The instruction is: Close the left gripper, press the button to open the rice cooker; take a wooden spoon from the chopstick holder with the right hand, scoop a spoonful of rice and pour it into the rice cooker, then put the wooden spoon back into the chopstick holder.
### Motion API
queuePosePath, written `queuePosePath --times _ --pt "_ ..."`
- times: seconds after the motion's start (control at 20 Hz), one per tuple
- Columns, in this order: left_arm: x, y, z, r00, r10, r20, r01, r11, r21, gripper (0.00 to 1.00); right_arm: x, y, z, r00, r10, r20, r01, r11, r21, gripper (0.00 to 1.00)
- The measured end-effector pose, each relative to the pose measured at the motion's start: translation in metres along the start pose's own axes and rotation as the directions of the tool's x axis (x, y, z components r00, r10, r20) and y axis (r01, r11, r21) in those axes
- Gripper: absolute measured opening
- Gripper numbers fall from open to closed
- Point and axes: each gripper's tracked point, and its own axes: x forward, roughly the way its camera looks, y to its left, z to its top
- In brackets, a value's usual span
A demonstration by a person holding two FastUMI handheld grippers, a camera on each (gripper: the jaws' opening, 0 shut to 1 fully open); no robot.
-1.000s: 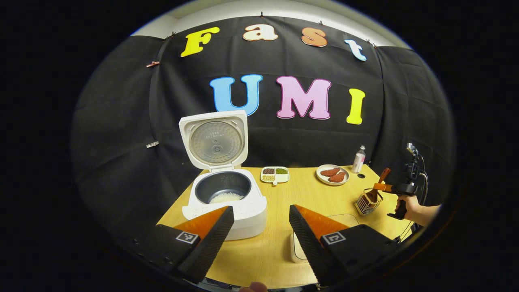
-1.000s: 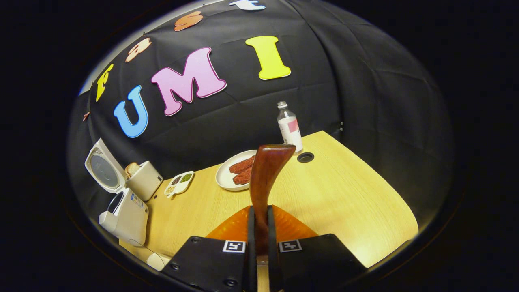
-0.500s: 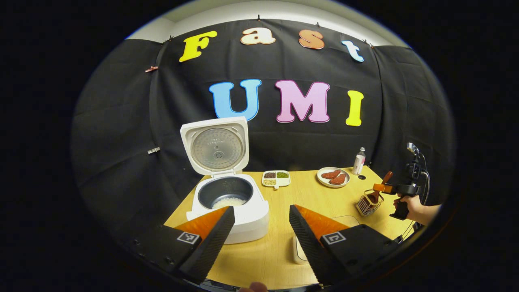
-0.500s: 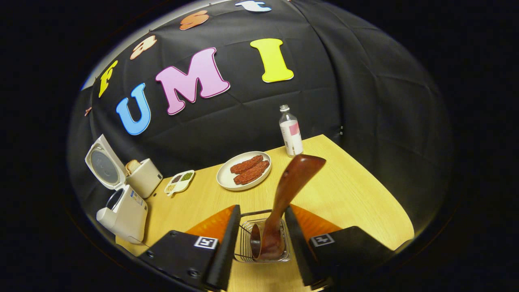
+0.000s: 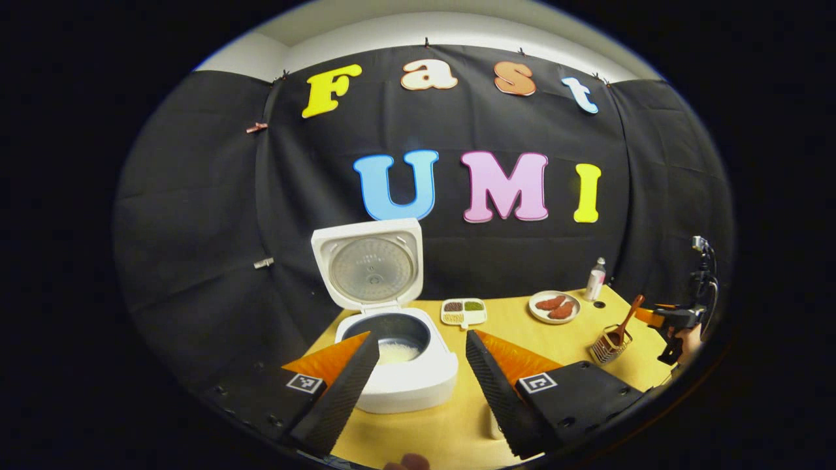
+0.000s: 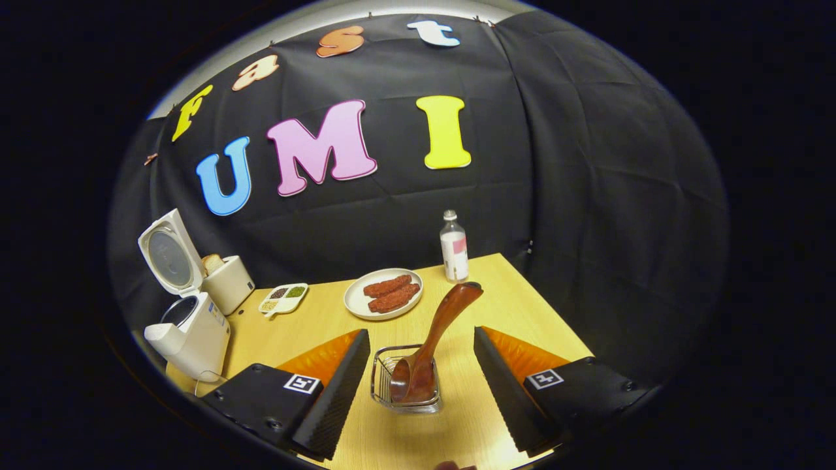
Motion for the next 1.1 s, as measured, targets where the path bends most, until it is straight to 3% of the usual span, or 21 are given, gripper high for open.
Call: queuePosePath --times 0.3,0.5,0.75,1.1 --pt "0.052 0.046 0.066 0.987 0.09 0.132 -0.083 0.995 -0.061 0.92 -0.071 0.035 0.028 0.998 0.044 0.036 -0.043 0.999 -0.023 0.99" --pt "0.089 0.072 0.106 0.97 0.119 0.213 -0.112 0.993 -0.048 0.92 -0.106 0.054 0.033 0.998 0.046 0.042 -0.045 0.999 -0.015 0.98" --pt "0.14 0.101 0.141 0.95 0.16 0.267 -0.16 0.987 -0.022 0.92 -0.14 0.072 0.032 0.999 0.025 0.037 -0.024 0.999 -0.037 0.99" --pt "0.225 0.125 0.15 0.954 0.182 0.239 -0.175 0.983 -0.051 0.92 -0.173 0.075 0.025 0.999 -0.043 0.03 0.045 0.997 -0.067 0.99"
